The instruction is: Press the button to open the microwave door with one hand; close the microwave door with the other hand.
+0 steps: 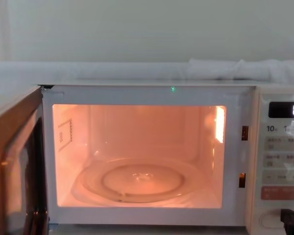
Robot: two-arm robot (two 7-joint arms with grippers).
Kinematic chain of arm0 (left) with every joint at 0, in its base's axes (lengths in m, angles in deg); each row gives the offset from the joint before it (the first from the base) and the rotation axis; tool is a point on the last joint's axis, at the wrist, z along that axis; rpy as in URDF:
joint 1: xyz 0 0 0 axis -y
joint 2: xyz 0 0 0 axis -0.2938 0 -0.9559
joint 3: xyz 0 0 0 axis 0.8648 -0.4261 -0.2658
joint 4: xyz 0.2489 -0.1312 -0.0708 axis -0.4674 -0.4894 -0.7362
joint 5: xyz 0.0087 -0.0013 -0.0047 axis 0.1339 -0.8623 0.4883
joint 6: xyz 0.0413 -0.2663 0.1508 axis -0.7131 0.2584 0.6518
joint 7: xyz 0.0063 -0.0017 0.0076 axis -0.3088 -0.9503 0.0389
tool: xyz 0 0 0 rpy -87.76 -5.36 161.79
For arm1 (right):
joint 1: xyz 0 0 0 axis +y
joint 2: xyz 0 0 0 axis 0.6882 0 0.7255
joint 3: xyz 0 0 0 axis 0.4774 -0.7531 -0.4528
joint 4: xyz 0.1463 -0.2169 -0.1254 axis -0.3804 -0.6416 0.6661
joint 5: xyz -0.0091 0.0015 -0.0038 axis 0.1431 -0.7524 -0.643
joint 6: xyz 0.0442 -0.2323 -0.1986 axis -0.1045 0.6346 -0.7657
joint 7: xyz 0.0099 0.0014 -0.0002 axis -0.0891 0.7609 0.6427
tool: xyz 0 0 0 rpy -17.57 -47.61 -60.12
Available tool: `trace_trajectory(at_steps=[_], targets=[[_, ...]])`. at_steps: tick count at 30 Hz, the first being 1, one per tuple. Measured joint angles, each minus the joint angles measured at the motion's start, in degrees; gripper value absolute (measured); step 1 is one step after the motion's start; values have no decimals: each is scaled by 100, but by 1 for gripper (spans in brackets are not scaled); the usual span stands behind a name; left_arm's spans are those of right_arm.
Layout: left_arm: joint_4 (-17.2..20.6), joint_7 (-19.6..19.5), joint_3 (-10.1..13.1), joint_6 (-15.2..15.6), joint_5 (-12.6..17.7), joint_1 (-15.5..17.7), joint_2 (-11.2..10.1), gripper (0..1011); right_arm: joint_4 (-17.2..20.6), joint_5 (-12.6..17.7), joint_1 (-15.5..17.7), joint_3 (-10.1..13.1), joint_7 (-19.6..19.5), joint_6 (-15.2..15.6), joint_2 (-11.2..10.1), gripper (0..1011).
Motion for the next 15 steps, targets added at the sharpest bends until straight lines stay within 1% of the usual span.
trace_trajectory(at_steps=[15], targets=[[0,0,0,0,0,0,0,1001,212,6,136,-51,81,178,-84,0]])
